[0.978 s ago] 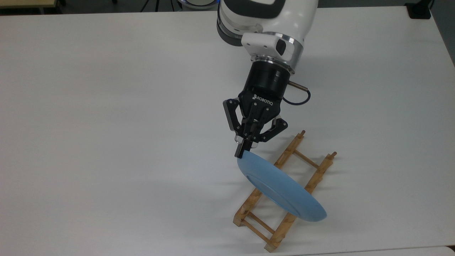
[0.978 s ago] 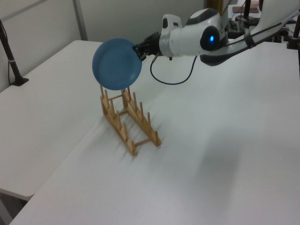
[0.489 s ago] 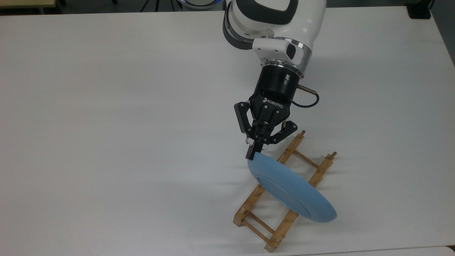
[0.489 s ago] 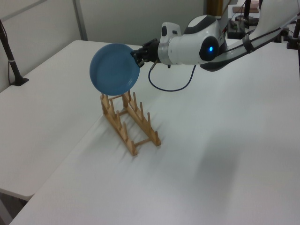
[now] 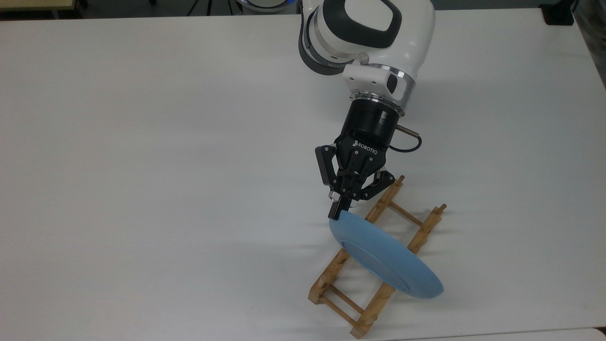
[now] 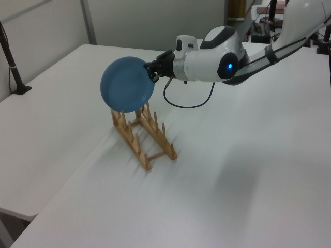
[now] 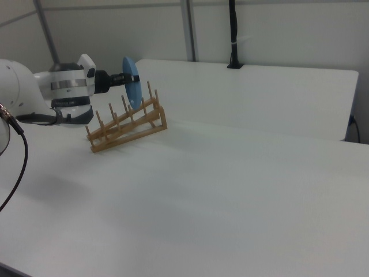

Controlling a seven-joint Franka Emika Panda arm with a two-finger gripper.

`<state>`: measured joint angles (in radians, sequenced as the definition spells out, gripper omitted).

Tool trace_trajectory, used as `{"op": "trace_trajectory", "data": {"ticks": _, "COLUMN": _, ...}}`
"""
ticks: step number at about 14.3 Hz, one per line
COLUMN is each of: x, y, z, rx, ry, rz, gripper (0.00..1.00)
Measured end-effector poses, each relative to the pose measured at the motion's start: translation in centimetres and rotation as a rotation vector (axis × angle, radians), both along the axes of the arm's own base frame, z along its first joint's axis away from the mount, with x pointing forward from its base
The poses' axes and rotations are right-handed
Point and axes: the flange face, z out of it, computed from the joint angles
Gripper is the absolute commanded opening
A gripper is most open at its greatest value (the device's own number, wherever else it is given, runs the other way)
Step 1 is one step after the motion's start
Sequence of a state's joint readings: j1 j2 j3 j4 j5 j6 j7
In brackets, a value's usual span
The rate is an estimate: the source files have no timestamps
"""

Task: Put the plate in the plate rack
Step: 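Carry the upright plate over the rack and lower it between pegs, then open the gripper to release the plate in the rack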

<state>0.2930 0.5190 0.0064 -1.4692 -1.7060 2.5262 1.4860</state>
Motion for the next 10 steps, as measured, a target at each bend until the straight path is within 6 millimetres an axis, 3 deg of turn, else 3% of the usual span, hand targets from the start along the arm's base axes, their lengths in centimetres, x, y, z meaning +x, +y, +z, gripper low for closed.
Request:
{"op": "trace_trajectory", "data": {"ticks": 7, "x": 0.2, "y": -0.6, "z": 0.5, "rx": 0.063, "ry": -0.028, "rz": -0.028, "gripper": 0.74}}
{"op": "trace_trajectory", "data": {"ticks": 8, "x": 0.2, "y": -0.7, "z": 1.1, "rx": 0.087, "ry": -0.036, "rz": -0.038, "gripper": 0.76}}
{"op": "trace_trajectory", "data": {"ticks": 10, "x": 0.1, "y": -0.7, "z": 4.2, "rx": 0.193, "ry": -0.053, "rz": -0.076, "gripper": 0.82}}
